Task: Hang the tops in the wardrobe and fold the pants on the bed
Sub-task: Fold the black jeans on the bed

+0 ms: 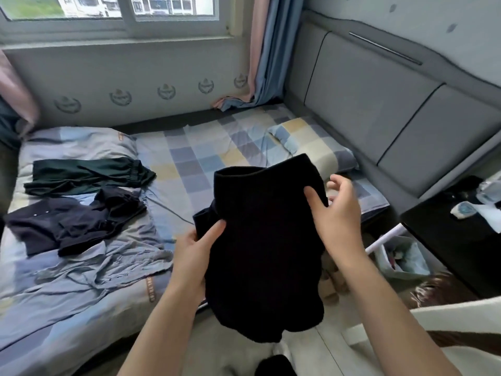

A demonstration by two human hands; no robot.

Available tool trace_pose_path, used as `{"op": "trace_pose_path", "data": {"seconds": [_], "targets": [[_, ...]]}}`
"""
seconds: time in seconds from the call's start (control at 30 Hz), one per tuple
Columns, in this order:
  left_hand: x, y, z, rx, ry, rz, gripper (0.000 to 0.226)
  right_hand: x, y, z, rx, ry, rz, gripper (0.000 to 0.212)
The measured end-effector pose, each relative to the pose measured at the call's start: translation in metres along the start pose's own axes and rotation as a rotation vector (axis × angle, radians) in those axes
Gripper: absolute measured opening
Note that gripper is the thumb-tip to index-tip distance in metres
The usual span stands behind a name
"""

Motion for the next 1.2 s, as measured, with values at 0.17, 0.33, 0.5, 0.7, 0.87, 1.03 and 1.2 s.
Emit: {"op": "trace_pose_path", "data": {"seconds": [0.17, 0.33, 0.5, 0.7, 0.87, 1.03, 1.2], "targets": [[-0.011, 0.026, 0.012, -0.1, 0.144, 0.105, 0.014, 0.015, 0.03, 0.043, 0.363, -0.06, -0.097, 0.04], [-0.027, 0.063, 0.028, -0.035, 0.387, -0.098, 0.021, 0.028, 0.043, 0.037, 0.518, 0.016, -0.301, 0.062], [-0.038, 0.085, 0.026, -0.046, 0.378, -0.061, 0.016, 0.031, 0.029, -0.007, 0.649, 0.13, -0.45, 0.029], [-0.031, 0.102, 0.005, -0.096, 0.397, -0.087, 0.022, 0.023, 0.015, -0.056, 0.917, 0.38, -0.565, 0.017], [-0.032, 0.098, -0.011, -0.303, 0.49, -0.149, 0.022, 0.006, 0.02, -0.086, 0.887, 0.466, -0.675, 0.017], [-0.034, 0.04, -0.012, -0.824, 0.535, -0.382, 0.037, -0.016, 0.007, -0.141, 0.641, 0.456, -0.694, 0.013], [-0.041, 0.007, -0.02, -1.095, 0.545, -0.394, 0.019, -0.038, -0.014, -0.203, 0.49, 0.338, -0.629, 0.019]]}}
Point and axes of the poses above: each hand's wrist, its own z-axis away from the middle knuckle, its own y-axis out of the palm, x = y × z, the point moved 1 cm from there along -z, towards the middle knuckle, and after that the axes turned 10 degrees about -z, right-handed, at the moved point
